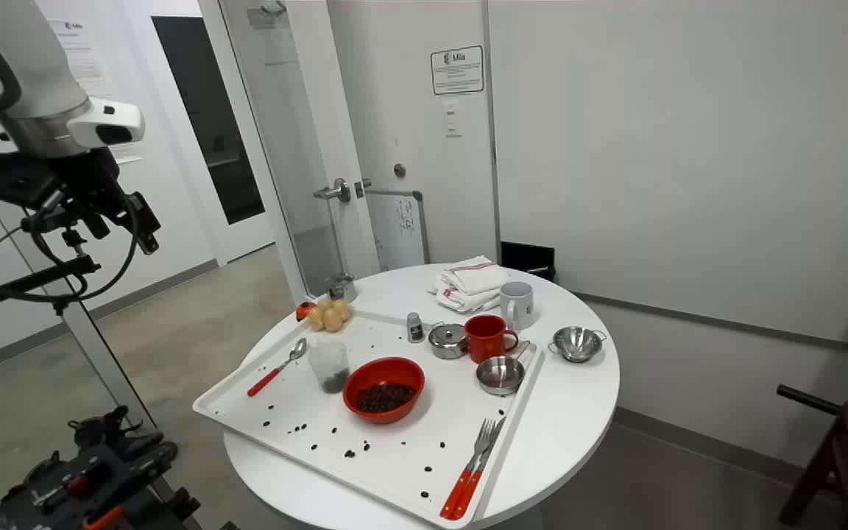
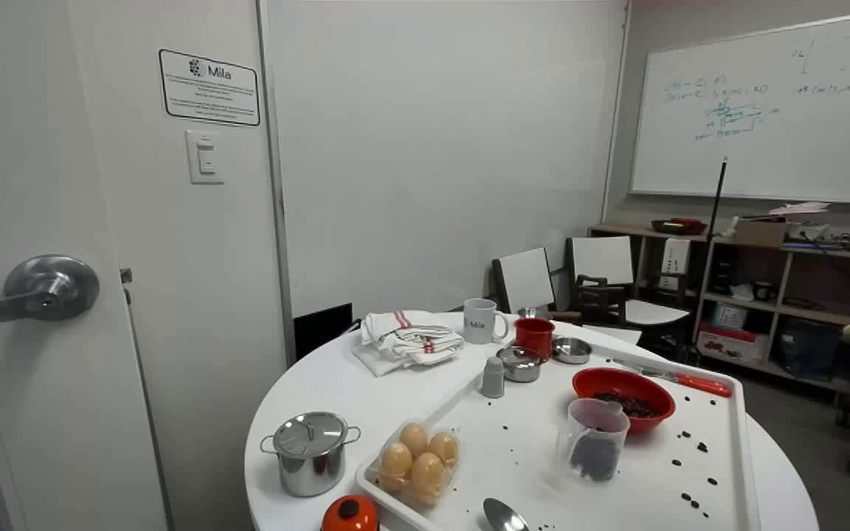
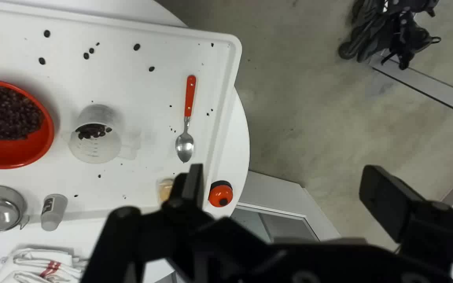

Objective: Pour the contents in the clear jug into the red bowl

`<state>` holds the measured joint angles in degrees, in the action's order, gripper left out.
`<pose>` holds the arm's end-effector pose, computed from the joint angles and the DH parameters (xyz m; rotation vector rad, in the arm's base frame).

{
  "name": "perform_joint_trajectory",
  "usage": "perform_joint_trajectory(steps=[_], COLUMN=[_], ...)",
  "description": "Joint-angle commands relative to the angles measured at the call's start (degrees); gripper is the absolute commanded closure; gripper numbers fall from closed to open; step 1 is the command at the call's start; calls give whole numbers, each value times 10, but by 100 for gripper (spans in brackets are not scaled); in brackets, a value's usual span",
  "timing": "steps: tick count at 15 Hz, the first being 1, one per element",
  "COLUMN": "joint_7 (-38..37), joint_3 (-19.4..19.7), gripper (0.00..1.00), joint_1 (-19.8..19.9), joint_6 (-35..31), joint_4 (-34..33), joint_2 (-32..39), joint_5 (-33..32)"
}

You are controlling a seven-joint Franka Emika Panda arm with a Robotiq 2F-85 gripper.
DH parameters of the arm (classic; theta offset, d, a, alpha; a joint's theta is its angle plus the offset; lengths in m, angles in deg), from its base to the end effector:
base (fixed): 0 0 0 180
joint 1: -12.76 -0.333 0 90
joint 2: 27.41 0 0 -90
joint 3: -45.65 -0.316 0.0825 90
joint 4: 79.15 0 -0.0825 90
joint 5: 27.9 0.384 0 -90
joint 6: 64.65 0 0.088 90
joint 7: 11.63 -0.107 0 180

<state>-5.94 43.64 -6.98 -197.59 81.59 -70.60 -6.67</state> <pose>0.3103 0.1302 0.4364 -2.7882 -0.3582 -0.3231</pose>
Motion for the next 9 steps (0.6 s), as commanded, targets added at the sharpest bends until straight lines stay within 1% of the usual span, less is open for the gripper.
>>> perform_joint_trajectory(steps=[1, 4, 5, 7, 9], joint_7=[2, 3, -9, -76, -126], joint_3=[-3, 1, 4, -14, -28], gripper=[0, 0, 0, 0, 0], joint_1=[4, 1, 3, 28, 47], joint_6=[3, 15, 35, 56, 51], joint_4=[2, -8, -21, -44, -64], joint_2=[1, 7, 16, 45, 79], joint_5=[3, 7, 14, 14, 14])
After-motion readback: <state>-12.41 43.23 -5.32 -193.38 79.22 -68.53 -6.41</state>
